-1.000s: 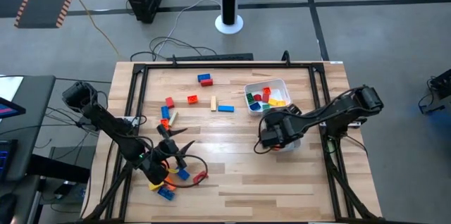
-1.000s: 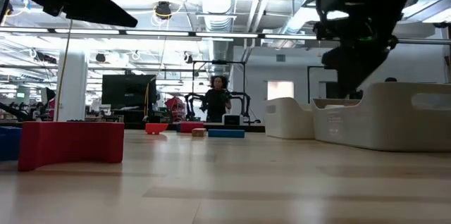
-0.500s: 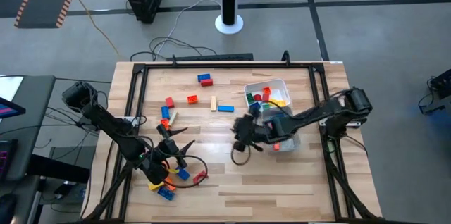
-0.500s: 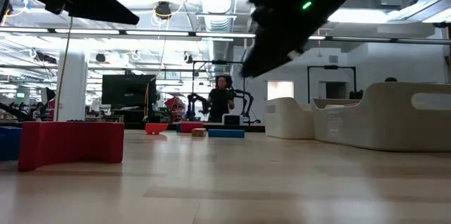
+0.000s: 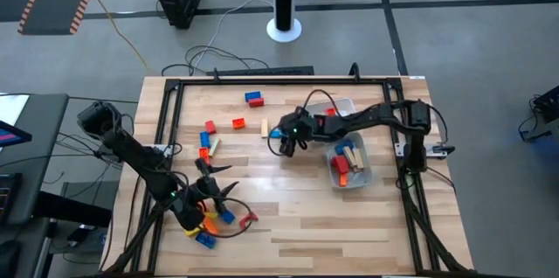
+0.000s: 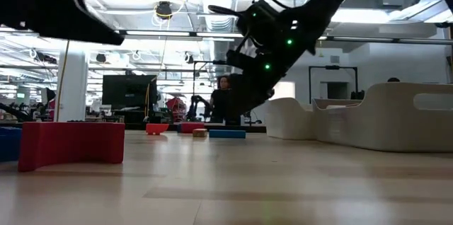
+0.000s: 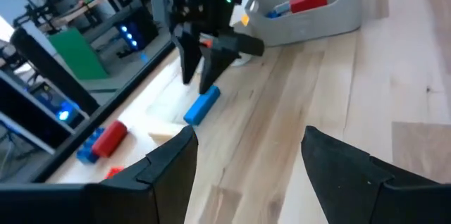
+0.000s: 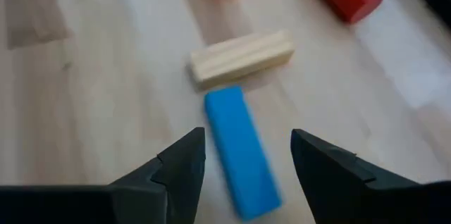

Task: Sort blocks by size
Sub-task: Put the large blue wooden block into the gray bin, then put the large red wooden block into the gray bin

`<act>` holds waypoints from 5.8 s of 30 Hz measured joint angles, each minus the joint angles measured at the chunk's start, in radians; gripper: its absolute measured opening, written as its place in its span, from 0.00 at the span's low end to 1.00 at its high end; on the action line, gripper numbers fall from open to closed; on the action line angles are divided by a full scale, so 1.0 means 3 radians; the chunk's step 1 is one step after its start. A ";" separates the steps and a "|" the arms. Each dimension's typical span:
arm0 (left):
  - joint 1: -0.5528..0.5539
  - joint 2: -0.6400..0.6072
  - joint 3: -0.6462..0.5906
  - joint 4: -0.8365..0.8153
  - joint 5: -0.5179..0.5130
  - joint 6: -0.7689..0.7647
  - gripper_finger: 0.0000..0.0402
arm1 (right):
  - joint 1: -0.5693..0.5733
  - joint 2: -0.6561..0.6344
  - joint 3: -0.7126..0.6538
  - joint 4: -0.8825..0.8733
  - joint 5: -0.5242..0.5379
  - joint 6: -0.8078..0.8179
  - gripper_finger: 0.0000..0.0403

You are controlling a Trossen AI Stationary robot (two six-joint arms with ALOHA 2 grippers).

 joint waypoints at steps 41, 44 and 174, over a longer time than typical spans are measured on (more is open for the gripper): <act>-0.0214 0.0000 -0.0206 0.0407 -0.0161 -0.0328 0.61 | -0.0100 0.0400 0.0362 -0.0248 -0.0203 -0.0388 0.17; -0.0235 -0.0001 -0.0206 0.0407 -0.0162 -0.0297 0.61 | -0.0100 0.0400 0.0362 -0.0247 -0.0204 -0.0385 0.13; -0.0328 -0.0810 0.0124 -0.0432 0.0788 -0.0339 0.61 | 0.1573 0.1353 0.1663 -0.0086 -0.0735 -0.0651 0.59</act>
